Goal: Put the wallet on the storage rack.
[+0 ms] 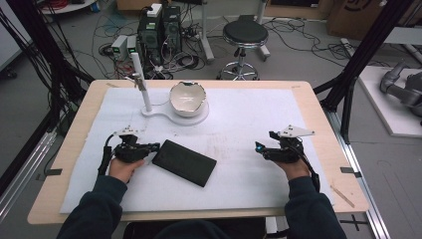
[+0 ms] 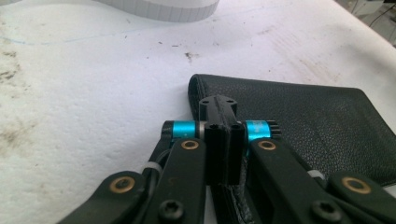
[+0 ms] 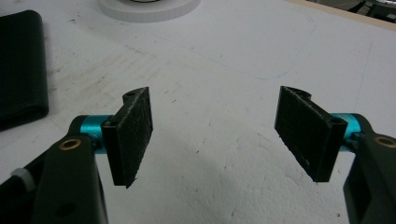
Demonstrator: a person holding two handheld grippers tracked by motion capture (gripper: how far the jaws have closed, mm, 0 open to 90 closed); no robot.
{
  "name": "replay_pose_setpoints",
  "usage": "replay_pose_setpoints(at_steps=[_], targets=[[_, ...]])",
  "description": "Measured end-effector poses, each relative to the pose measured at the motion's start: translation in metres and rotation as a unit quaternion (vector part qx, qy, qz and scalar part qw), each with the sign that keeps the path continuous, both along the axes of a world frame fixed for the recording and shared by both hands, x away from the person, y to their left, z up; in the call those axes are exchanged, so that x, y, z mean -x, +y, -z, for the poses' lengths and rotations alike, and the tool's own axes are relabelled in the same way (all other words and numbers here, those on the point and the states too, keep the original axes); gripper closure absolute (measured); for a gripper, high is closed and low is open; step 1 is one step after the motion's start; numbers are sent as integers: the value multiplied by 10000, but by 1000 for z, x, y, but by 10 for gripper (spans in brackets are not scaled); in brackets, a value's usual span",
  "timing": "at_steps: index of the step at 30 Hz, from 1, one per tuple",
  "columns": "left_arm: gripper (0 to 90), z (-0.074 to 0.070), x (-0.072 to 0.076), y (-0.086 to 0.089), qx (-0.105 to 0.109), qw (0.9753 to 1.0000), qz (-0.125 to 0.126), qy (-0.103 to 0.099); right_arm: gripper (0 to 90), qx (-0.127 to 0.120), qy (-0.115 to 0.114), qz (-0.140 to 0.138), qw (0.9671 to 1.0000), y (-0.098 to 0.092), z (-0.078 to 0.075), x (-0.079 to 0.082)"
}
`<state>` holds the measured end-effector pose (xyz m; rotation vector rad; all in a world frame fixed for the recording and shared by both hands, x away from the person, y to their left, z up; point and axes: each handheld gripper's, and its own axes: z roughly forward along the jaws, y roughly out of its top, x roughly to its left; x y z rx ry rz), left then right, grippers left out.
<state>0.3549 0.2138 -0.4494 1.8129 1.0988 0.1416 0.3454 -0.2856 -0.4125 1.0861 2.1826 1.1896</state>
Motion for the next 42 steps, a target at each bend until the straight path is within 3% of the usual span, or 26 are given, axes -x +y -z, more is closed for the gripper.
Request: replay_pose_setpoints(at_steps=[3, 7, 9, 14, 16, 19, 21, 22, 23, 28, 29, 35, 36, 37, 42], targets=[[871, 1, -1, 1, 59, 9999, -16, 81, 280, 15, 30, -26, 10000, 0, 0, 0], [629, 3, -2, 3, 9, 9997, -140, 198, 281, -19, 14, -148, 9999, 3, 0, 2], [559, 5, -3, 3, -9, 9996, -140, 234, 281, -69, 43, -228, 9997, 7, -1, 3], [487, 6, -4, 1, -18, 9996, 76, 278, 280, -294, 175, -666, 9972, 27, 3, 3], [514, 7, -4, 1, 25, 9994, 143, 310, 279, -477, 351, -917, 9940, 38, 8, 0], [650, 6, -2, -2, 131, 9990, 298, 297, 281, -635, 604, -1296, 9877, 58, 16, -5], [691, 6, -2, -3, 101, 9990, 321, 284, 282, -532, 727, -1528, 9841, 74, 20, -6], [712, 5, -1, -3, 94, 9991, 310, 284, 284, -388, 834, -1733, 9806, 90, 25, -6], [712, 5, -1, -3, 123, 9991, 293, 286, 284, -388, 834, -1733, 9806, 90, 25, -6], [730, 4, -1, -3, 102, 9993, 262, 255, 286, -233, 1247, -2184, 9676, 120, 38, -7], [730, 4, -1, -3, 97, 9993, 266, 253, 310, -81, 1294, -2277, 9650, 127, 38, -7], [728, 5, -1, -3, 120, 9993, 254, 245, 405, -150, 1524, -2334, 9602, 129, 40, -10], [727, 4, 0, -4, 116, 9994, 242, 236, 496, -161, 1557, -2369, 9589, 129, 40, -10], [727, 4, 0, -4, 110, 9994, 246, 226, 519, -243, 1679, -2467, 9541, 128, 40, -10], [723, 4, 0, -5, 102, 9995, 232, 178, 601, -249, 1730, -2356, 9560, 128, 38, -10]])
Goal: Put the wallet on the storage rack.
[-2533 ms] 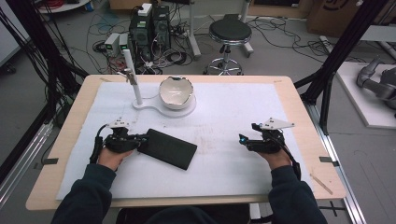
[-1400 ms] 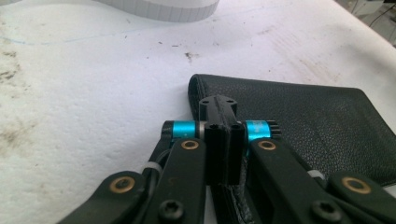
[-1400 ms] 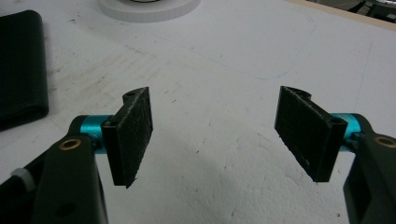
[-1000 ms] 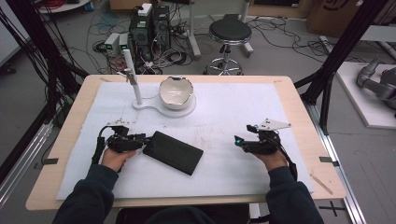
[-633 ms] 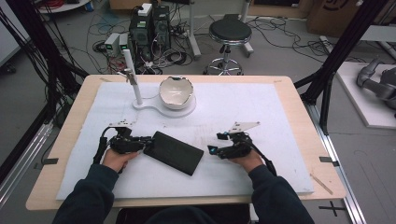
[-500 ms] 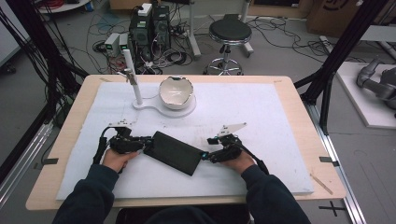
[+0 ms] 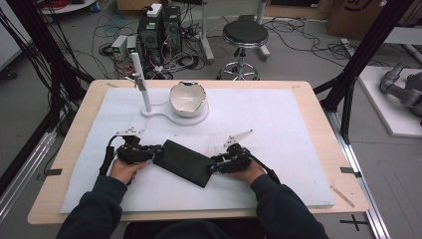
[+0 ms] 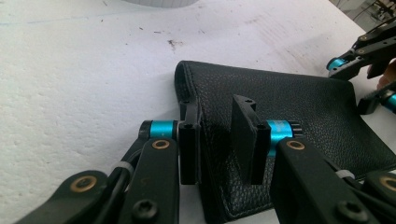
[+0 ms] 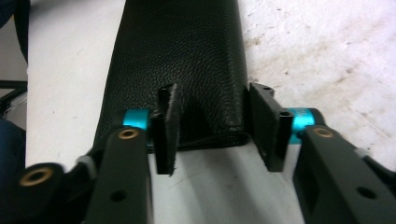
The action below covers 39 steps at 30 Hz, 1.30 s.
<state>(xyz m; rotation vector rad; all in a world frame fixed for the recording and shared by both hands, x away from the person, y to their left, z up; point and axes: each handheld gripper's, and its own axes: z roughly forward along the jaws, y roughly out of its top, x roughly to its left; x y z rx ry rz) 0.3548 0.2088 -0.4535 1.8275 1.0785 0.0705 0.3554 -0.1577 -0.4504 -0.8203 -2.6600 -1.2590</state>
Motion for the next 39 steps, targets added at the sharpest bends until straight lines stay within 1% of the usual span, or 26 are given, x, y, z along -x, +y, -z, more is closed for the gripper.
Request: replay_pose_setpoints(at_steps=[1, 3, 4, 5, 9, 11, 12, 13, 15, 16, 18, 19, 20, 21, 22, 24, 25, 26, 27, 29, 30, 31, 33, 35, 37, 39], targets=[[721, 0, 0, 0, -8, 10000, 4, -9, 621, 20, -33, 3, 10000, 0, -1, 1], [717, 0, 0, 0, -16, 10000, 23, -29, 700, 17, -136, 33, 9999, -1, -4, 1], [716, -1, 1, -1, -33, 10000, 35, -49, 711, 12, -141, 12, 9999, -2, -5, 1], [716, -1, 1, -1, -41, 10000, 34, -55, 735, 19, -196, 33, 9998, -2, -5, 2], [712, -2, 1, 0, -33, 9999, 54, -122, 764, 0, -394, -23, 9992, -2, -10, 4], [691, -3, 2, 0, 62, 9998, 73, -180, 782, -63, -571, -54, 9983, -3, -15, 6], [663, -3, 2, 0, 93, 9996, 104, -233, 786, -42, -667, -71, 9977, -3, -18, 7], [644, -4, 3, -1, 140, 9994, 128, -285, 789, -42, -834, -59, 9965, -3, -22, 9], [607, -4, 3, -2, 156, 9991, 200, -349, 793, 116, -1304, -135, 9913, -1, -31, 14], [602, -4, 3, -2, 173, 9989, 214, -386, 794, 211, -1480, -165, 9886, 0, -34, 16], [577, -6, 4, -2, 221, 9982, 191, -528, 797, 385, -1982, -244, 9791, 2, -43, 21], [554, -7, 4, -2, 236, 9978, 98, -612, 799, 413, -2120, -248, 9761, 3, -47, 23], [507, -9, 4, -1, 283, 9976, 23, -639, 800, 423, -2242, -245, 9733, 3, -50, 24], [491, -11, 4, 2, 391, 9966, -51, -720, 800, 428, -2308, -230, 9718, 2, -52, 24], [488, -12, 4, 4, 481, 9955, -121, -809, 800, 393, -2314, -210, 9718, 1, -53, 24], [466, -17, 4, 7, 759, 9920, -236, -978, 799, 367, -2283, -199, 9727, 0, -52, 23], [466, -20, 4, 7, 842, 9904, -254, -1071, 799, 356, -2290, -207, 9726, 0, -53, 23], [453, -24, 2, 7, 909, 9890, -288, -1132, 799, 332, -2330, -254, 9716, 0, -53, 24], [453, -28, 0, 6, 977, 9879, -312, -1166, 799, 332, -2330, -254, 9716, 0, -53, 24], [438, -33, -4, 2, 1018, 9869, -342, -1206, 799, 281, -2378, -289, 9705, 1, -53, 25], [437, -34, -6, -2, 1041, 9869, -332, -1183, 798, 271, -2403, -306, 9698, 2, -54, 25], [432, -34, -8, -6, 1029, 9877, -280, -1140, 798, 278, -2412, -315, 9696, 2, -54, 26], [409, -30, -10, -15, 927, 9909, -158, -962, 797, 242, -2439, -352, 9689, 2, -54, 27], [356, -23, -12, -22, 727, 9947, -113, -718, 793, 190, -2441, -386, 9688, 2, -55, 27], [374, -21, -13, -20, 771, 9951, -126, -608, 788, 184, -2382, -423, 9701, 2, -54, 27], [450, -20, -13, -17, 807, 9953, -157, -502, 785, 156, -2344, -452, 9710, 2, -53, 26]])
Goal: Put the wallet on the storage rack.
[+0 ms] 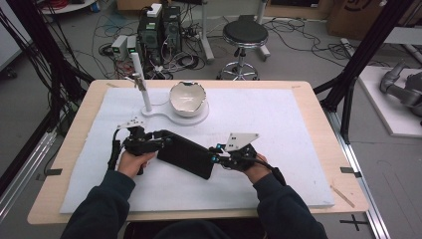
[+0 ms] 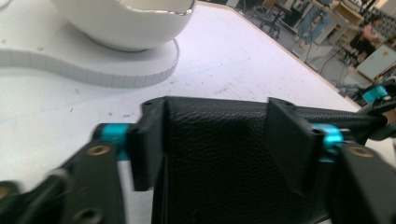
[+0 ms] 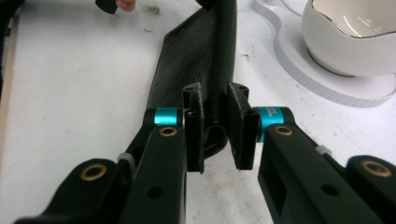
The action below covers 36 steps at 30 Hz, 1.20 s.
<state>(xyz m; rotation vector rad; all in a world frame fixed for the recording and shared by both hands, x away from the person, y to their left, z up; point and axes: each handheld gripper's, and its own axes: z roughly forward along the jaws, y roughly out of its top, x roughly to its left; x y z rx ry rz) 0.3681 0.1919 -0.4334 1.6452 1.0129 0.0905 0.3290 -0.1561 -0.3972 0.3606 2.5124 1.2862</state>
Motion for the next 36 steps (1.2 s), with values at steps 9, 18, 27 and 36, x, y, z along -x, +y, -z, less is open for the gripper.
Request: replay_pose_setpoints(at_steps=[9, 18, 27, 36], targets=[[718, 1, 5, 10, 460, 9988, 14, -142, 769, -71, 354, 130, 9993, -8, 7, -7], [496, -11, 8, 13, 481, 9961, -397, -629, 793, 151, -165, 3, 9998, -4, 1, 1], [468, -24, 8, -7, -218, 9953, -284, -895, 797, 212, -712, -135, 9971, 3, -12, 11], [583, -17, 11, -5, -302, 9958, -132, -854, 707, 87, -474, -184, 9987, 1, -8, 10]])
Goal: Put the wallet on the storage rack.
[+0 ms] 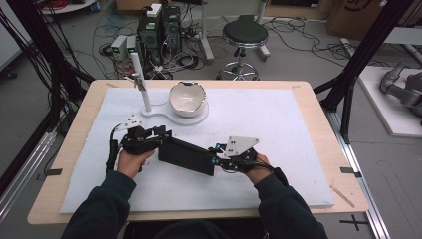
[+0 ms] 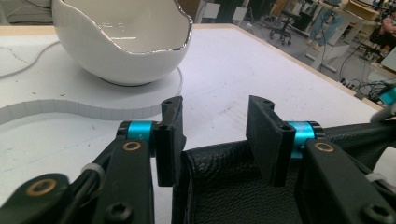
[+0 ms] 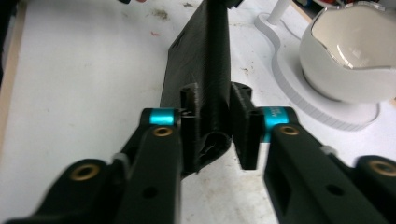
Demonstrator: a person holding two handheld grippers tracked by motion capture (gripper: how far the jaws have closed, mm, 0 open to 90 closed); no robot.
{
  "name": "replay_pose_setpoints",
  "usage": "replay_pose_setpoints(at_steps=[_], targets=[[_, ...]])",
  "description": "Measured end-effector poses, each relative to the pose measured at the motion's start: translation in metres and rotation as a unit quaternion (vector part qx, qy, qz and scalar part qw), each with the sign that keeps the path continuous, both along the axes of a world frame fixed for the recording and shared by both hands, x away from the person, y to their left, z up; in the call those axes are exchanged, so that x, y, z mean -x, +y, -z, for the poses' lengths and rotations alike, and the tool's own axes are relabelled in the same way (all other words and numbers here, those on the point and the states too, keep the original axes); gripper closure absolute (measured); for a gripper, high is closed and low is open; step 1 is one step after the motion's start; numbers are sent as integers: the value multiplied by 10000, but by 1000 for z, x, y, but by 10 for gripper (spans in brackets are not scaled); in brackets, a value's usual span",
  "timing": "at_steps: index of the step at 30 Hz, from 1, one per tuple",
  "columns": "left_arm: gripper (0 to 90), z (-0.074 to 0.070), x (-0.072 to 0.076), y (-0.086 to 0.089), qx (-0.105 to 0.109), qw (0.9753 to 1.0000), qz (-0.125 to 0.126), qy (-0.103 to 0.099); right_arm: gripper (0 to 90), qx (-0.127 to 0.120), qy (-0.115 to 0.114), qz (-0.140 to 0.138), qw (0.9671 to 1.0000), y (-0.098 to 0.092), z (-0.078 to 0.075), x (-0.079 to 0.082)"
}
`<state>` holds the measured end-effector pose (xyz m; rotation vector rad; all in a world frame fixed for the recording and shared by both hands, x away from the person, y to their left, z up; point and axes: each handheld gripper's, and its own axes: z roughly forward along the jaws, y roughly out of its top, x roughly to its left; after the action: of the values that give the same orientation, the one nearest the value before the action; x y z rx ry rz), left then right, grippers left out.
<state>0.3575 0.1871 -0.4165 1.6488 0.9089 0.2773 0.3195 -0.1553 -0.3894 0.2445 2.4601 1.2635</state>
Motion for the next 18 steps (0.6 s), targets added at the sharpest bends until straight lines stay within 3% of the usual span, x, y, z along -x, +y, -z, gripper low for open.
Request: replay_pose_setpoints(at_steps=[4, 8, 13, 18], targets=[[604, 0, 2, 2, 4, 10000, 13, -26, 522, -49, 241, 183, 9995, 0, 5, -5], [604, 0, 4, 2, 31, 10000, 19, -28, 440, -154, 590, 397, 9973, -2, 15, -12], [602, 0, 4, 3, 64, 10000, 18, -12, 443, -329, 1211, 448, 9911, 2, 31, -19], [550, 1, 3, 6, 152, 9998, -51, 85, 655, -575, 1575, 324, 9853, 15, 43, -20]])
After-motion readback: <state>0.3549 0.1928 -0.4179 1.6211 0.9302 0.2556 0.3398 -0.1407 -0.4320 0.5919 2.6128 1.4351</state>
